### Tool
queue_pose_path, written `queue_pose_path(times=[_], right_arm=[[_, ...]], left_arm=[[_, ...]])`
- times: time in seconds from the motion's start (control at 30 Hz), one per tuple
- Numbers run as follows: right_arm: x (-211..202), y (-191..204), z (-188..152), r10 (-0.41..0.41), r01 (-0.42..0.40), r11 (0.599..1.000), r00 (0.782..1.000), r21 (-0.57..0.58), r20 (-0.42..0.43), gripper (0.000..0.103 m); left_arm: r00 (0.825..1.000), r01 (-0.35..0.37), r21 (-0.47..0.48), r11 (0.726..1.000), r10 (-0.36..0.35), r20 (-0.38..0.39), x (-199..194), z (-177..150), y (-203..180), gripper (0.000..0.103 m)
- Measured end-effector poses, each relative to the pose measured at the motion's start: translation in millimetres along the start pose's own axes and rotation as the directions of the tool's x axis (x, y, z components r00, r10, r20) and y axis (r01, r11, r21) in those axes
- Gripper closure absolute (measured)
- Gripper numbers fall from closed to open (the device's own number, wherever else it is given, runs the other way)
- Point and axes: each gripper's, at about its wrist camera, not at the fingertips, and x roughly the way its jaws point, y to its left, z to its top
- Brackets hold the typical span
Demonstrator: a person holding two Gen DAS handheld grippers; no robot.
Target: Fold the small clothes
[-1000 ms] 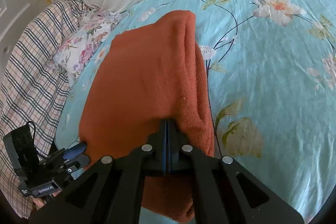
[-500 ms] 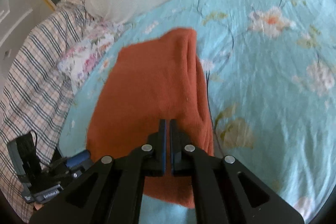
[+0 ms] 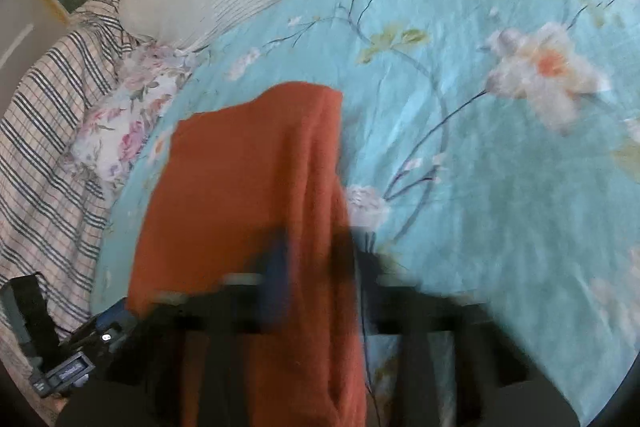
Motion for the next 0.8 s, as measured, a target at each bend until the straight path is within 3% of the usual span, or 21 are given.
queue_pose_path(times=[0.07,0.17,0.37,0.6,0.63,0.67,0.73,0.8], right_arm=[[-6,5,-4,-0.029,0.03,0.999,0.999,-0.028,0.027,0.087],[6,2,-11,-0.072,0.072,0.996,0.997,-0.046,0.002,0.088],[0,0,-13,-0.073,0.074,0.997,0.997,-0.026,0.015,0.086],[-37,11,-25,-0.032,0.034,0.999,0.998,-0.03,0.05,0.08],[-46,15,-29,-0.021,0.023,0.999,0.998,-0.038,0.06,0.071],[-56,19,-34,-0.016,0.02,0.998,0.997,-0.053,0.072,0.056],[-72,29,-44,-0.011,0.02,0.996,0.995,-0.087,0.1,0.042],[-85,36,-55,0.0,0.013,0.993,0.994,-0.115,0.11,0.042]], left_arm=[[1.0,-0.01,-0.008,1.0,0.01,-0.011,6,8,0,0.051],[0.999,-0.03,0.013,0.999,0.03,-0.017,11,12,-3,0.049],[0.998,-0.05,-0.01,0.999,0.049,-0.041,25,8,2,0.042],[0.996,-0.079,-0.017,0.997,0.079,-0.032,10,1,-1,0.042],[0.996,-0.087,-0.01,0.996,0.087,-0.028,7,-1,-3,0.042],[0.995,-0.096,-0.001,0.995,0.096,-0.025,3,-3,-4,0.041],[0.992,-0.126,0.02,0.992,0.126,-0.022,-5,-7,-8,0.035],[0.985,-0.17,0.04,0.985,0.17,-0.014,-13,-13,-12,0.029]])
